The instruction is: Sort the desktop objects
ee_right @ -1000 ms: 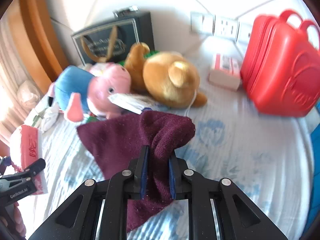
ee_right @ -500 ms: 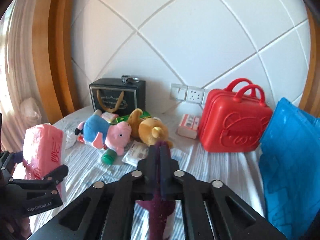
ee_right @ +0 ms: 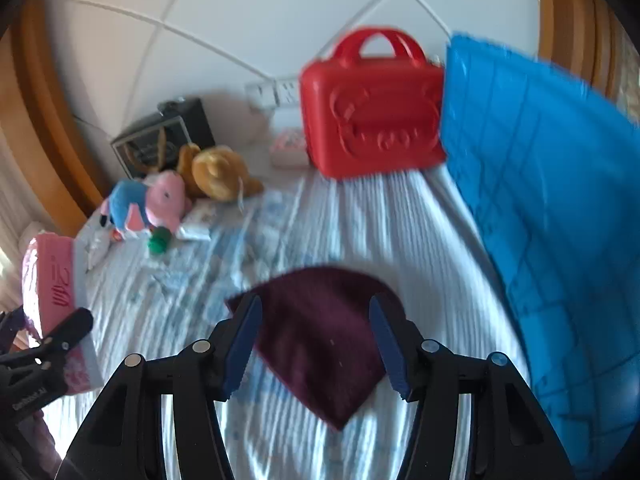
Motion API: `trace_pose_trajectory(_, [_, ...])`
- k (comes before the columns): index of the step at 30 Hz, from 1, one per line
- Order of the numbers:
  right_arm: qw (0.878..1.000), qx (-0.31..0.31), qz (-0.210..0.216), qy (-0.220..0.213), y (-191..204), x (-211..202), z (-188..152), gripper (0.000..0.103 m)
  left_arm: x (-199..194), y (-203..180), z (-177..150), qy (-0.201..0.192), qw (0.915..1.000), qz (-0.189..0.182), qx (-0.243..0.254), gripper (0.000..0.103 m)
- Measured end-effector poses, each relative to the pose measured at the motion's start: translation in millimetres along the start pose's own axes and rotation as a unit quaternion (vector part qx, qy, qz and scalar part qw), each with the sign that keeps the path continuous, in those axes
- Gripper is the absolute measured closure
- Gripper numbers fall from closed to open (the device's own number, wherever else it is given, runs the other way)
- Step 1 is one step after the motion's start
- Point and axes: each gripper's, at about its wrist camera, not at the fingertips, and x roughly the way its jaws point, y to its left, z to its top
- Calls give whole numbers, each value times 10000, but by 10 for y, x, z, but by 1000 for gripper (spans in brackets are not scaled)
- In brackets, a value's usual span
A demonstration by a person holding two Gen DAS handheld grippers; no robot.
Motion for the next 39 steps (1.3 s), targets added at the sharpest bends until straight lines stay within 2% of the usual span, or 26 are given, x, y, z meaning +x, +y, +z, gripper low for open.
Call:
trace_pose_trajectory(4, [9946, 517, 65, 900, -377, 571, -433, 45, 485, -161, -345, 659, 9978, -54, 59, 7])
trace_pose_trajectory(5, [9928, 578, 59, 1044, -422, 676, -523, 42, 592, -199, -421, 783, 9969, -44, 83, 7])
trace_pose_trajectory(8, [9881, 745, 88, 1340, -502, 930, -735, 25, 832, -259, -593, 1073, 9942, -42, 115, 7])
trace_pose_trajectory(12, [9844, 845, 253, 1519, -481, 1160, -879, 28, 953, -297, -719, 1231, 9923, -9, 146, 7])
trace_pose_trajectory(13, [9848, 787, 235, 1529, -439, 1198, -888, 34, 962, -297, -733, 1250, 9920, -6, 157, 7])
trace_pose_trajectory(14, [9883, 581, 166, 1400, -370, 1191, -872, 61, 967, -293, -736, 1262, 9919, -3, 163, 7])
trace_pose_trajectory(15, [9889, 429, 183, 1412, -304, 1212, -863, 71, 961, -292, -735, 1258, 9919, -9, 167, 7])
trace_pose_trajectory(17, [9898, 333, 124, 1380, -233, 1212, -840, 84, 926, -274, -709, 1209, 9925, -18, 162, 7])
trace_pose_trajectory(20, [9941, 214, 53, 1058, -162, 1020, -775, 86, 802, -233, -622, 1032, 9945, -49, 147, 7])
trace_pose_trajectory(25, [9992, -303, -21, -246, 61, 189, -484, 89, 465, -214, -401, 547, 9983, -132, 119, 7])
trace_pose_trajectory(29, [9898, -721, 2, -1232, 230, -531, -192, 91, 111, -293, -177, 66, 9994, -305, 136, 7])
trace_pose_trajectory(31, [9820, -903, -43, -1657, 281, -884, -86, 95, -78, -361, -70, -198, 9989, -382, 165, 7])
trace_pose_trajectory(32, [9780, -996, -49, -1829, 293, -1049, -40, 102, -164, -399, -21, -315, 9984, -430, 172, 7])
trace_pose_trajectory(35, [9727, -1070, 13, -2058, 301, -1374, 95, 102, -341, -498, 63, -485, 9969, -598, 150, 7])
trace_pose_trajectory(37, [9761, -1061, 4, -1898, 212, -1419, 147, 102, -379, -551, 49, -520, 9966, -606, 183, 7])
trace_pose_trajectory(39, [9841, -831, -53, -1570, 23, -1302, 85, 97, -338, -575, -31, -474, 9967, -608, 268, 6])
